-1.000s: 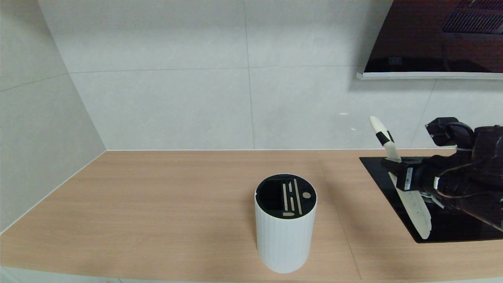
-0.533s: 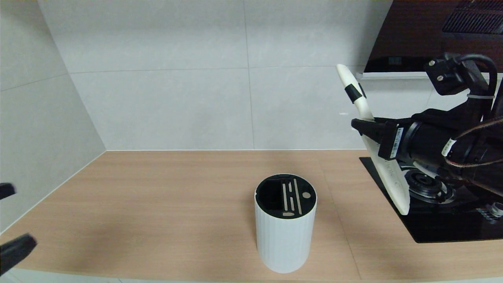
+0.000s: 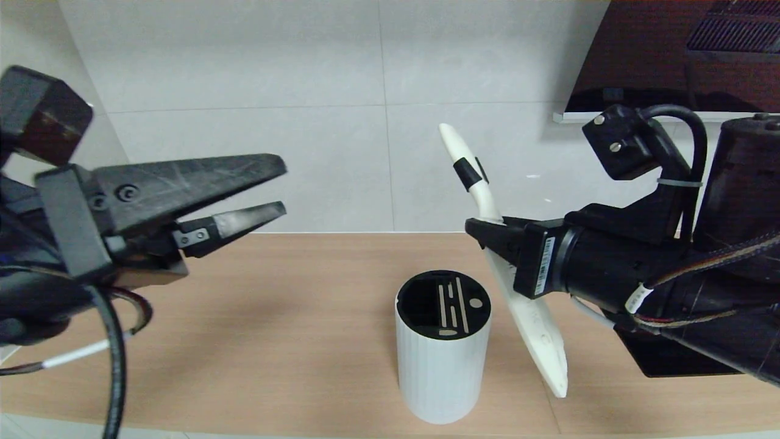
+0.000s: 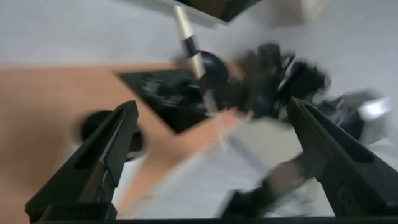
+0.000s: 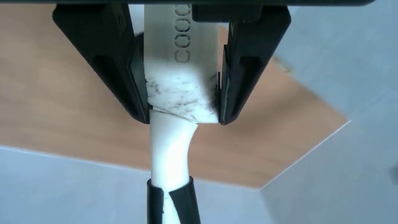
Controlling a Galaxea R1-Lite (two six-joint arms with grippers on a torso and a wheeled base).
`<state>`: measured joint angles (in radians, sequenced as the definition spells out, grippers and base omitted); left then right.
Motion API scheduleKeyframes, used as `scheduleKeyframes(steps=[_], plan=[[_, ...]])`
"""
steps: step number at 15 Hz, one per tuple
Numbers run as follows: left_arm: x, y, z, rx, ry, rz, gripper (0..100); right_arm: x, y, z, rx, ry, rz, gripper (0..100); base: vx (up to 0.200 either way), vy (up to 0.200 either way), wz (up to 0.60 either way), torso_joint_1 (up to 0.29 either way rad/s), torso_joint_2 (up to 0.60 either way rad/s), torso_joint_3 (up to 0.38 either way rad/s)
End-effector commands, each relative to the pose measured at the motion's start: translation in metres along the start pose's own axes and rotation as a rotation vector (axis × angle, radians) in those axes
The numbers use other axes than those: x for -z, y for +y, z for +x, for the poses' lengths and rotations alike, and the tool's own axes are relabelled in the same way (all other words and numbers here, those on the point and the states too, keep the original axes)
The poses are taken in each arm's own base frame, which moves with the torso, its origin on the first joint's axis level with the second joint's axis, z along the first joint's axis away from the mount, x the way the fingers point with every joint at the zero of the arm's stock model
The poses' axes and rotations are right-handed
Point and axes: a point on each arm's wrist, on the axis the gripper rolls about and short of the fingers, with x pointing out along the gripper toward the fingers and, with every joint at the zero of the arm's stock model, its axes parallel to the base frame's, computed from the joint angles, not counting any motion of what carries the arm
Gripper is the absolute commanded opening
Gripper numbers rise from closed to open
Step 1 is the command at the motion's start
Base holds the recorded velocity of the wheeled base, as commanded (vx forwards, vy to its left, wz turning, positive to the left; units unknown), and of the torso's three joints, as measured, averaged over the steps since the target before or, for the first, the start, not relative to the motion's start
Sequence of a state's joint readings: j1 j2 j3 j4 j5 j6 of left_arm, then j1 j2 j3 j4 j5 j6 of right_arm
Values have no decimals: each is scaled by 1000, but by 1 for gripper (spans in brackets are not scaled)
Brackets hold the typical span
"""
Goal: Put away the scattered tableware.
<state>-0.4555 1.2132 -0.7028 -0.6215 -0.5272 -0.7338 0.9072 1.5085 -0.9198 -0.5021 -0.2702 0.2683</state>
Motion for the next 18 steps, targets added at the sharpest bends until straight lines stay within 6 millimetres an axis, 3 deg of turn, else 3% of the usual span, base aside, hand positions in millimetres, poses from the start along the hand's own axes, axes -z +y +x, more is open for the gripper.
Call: scheduleKeyframes(steps=[1, 4, 7, 18], plan=[[28, 30, 31, -27, 104, -81, 100, 13, 13, 9, -34, 35, -7, 0, 0, 0, 0, 0, 0, 0], [40, 40, 43, -25, 87, -73, 100, 16, 22, 7, -64, 38, -9, 0, 0, 0, 0, 0, 0, 0], [51, 36, 58, -48, 73, -74, 100, 26, 32, 5, -100, 71, -21, 0, 0, 0, 0, 0, 0, 0], [56, 36, 69, -37, 22, -62, 100, 46, 54, 6, -172, 106, -36, 0, 0, 0, 0, 0, 0, 0]])
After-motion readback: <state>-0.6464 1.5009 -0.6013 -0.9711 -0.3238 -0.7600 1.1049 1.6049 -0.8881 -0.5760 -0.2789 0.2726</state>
